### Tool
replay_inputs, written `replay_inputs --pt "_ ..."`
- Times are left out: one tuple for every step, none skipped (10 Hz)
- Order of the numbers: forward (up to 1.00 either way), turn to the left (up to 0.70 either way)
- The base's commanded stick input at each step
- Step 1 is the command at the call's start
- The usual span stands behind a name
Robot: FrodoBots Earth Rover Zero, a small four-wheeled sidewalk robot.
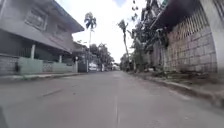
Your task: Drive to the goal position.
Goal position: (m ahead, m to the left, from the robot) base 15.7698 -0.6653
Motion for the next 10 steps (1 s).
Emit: replay_inputs --pt "0.7 0.0" --pt "0.7 0.0" --pt "0.7 0.0" --pt "0.7 0.0" --pt "0.7 0.0" --pt "0.7 0.0" --pt "0.7 0.0" --pt "0.7 0.0" --pt "0.7 0.0" --pt "0.7 0.0"
